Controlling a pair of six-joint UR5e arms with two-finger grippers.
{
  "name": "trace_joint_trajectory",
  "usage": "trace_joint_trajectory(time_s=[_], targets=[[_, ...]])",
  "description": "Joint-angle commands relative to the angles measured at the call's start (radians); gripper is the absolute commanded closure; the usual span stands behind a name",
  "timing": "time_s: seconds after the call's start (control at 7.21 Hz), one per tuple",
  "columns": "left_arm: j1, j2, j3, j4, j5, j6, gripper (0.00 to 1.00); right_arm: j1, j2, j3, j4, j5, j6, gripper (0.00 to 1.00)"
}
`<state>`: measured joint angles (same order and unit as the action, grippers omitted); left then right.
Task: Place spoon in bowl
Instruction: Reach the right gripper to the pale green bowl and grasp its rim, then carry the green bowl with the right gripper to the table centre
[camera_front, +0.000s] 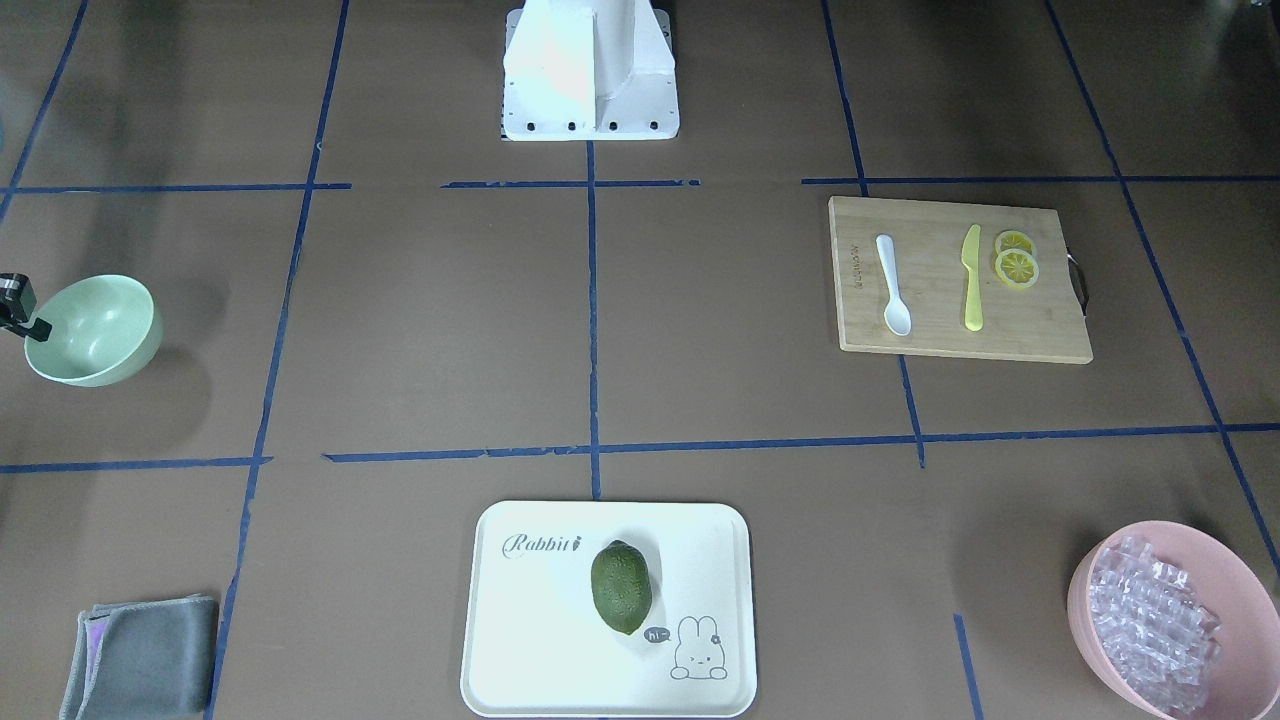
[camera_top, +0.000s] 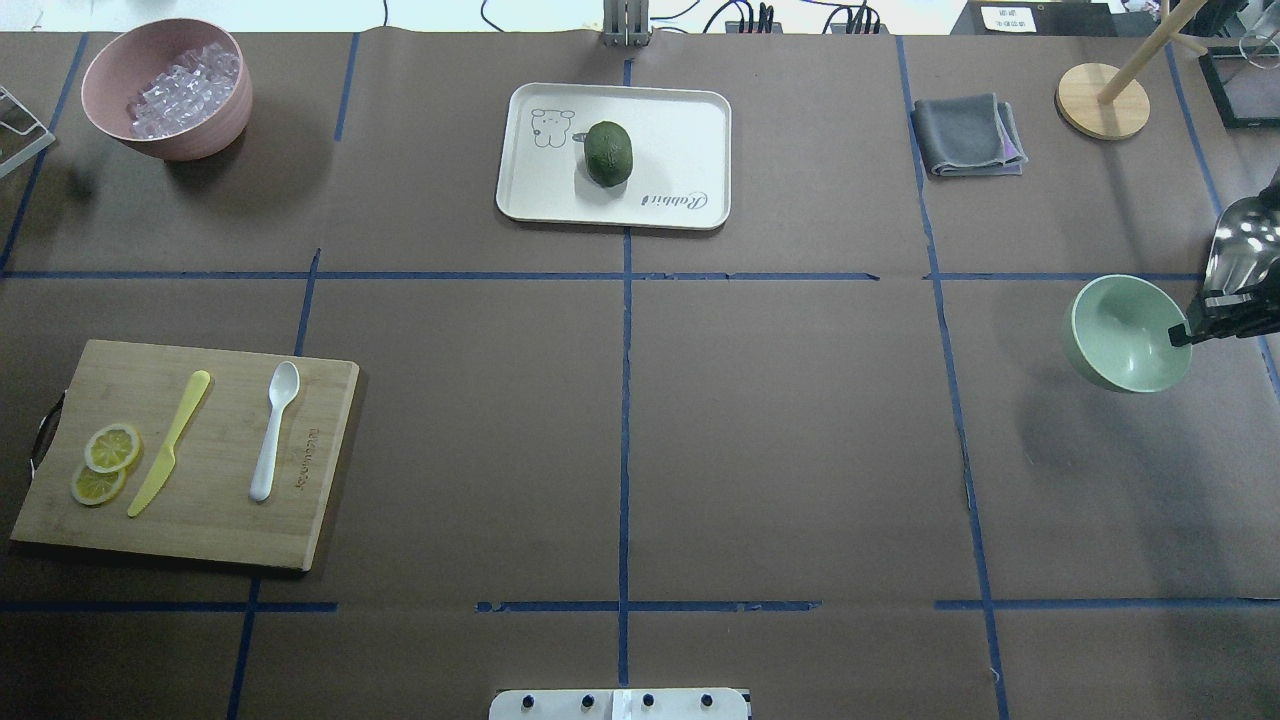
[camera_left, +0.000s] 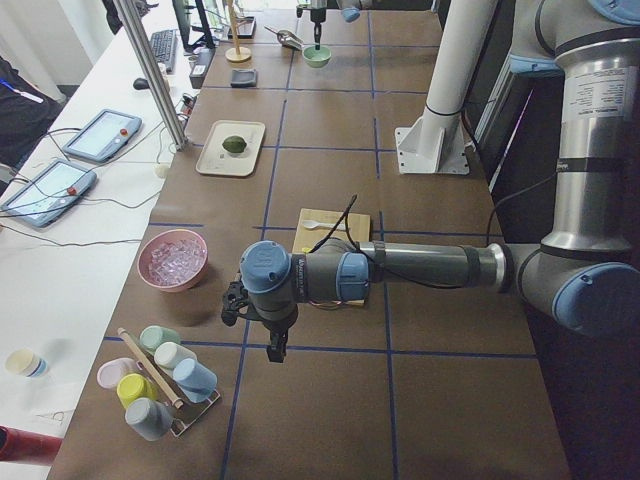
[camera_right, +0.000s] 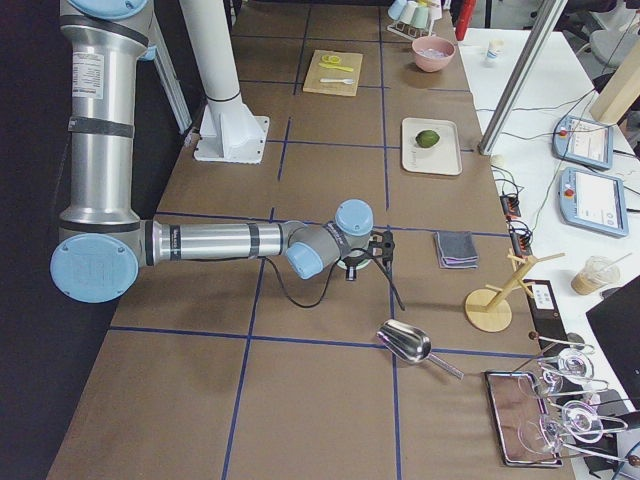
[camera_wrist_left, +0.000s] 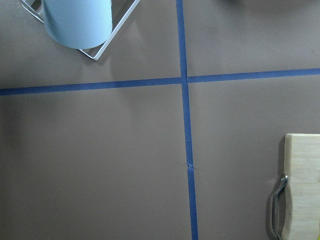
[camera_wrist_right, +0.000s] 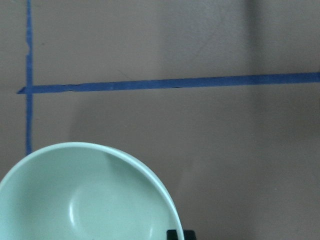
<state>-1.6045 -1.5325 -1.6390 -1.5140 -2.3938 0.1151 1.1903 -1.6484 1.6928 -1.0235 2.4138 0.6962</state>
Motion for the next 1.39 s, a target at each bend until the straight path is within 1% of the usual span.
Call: trace_joint_trajectory(time_s=[0.0,0.14,0.28,0.42,0.55,0.69,0.83,0.97,1.11,1.25], targets=[[0.0,0.0,0.001,0.0,-0.001,0.0,0.0,0.021,0.1,0.156,-0.242,0.027,0.02,1.0],[0.0,0.002,0.001,0.0,-0.001,0.0,0.0,0.006,0.183,0.218,-0.398,0.021,0.049,1.0],[0.0,0.003,0.001,0.0,-0.001,0.0,0.0,-0.074,0.246,0.255,-0.45,-0.004,0.163,1.0],[0.002,0.009,0.002,0.0,-0.002,0.0,0.0,-0.194,0.342,0.258,-0.448,-0.084,0.351,1.0],[0.0,0.009,0.007,-0.002,-0.002,0.0,0.0,-0.348,0.422,0.257,-0.451,-0.217,0.503,1.0],[0.0,0.009,0.013,-0.002,-0.002,0.0,0.0,-0.459,0.499,0.242,-0.455,-0.286,0.604,1.0],[0.002,0.009,0.018,-0.002,-0.002,0.0,0.0,-0.541,0.56,0.21,-0.455,-0.353,0.691,1.0],[0.002,0.009,0.019,-0.002,-0.002,0.0,0.0,-0.589,0.625,0.147,-0.454,-0.417,0.713,1.0],[0.002,0.009,0.019,-0.002,-0.002,0.0,0.0,-0.603,0.665,0.084,-0.451,-0.423,0.727,0.99],[0.002,0.009,0.019,-0.002,-0.002,0.0,0.0,-0.618,0.673,0.061,-0.448,-0.432,0.729,0.99]])
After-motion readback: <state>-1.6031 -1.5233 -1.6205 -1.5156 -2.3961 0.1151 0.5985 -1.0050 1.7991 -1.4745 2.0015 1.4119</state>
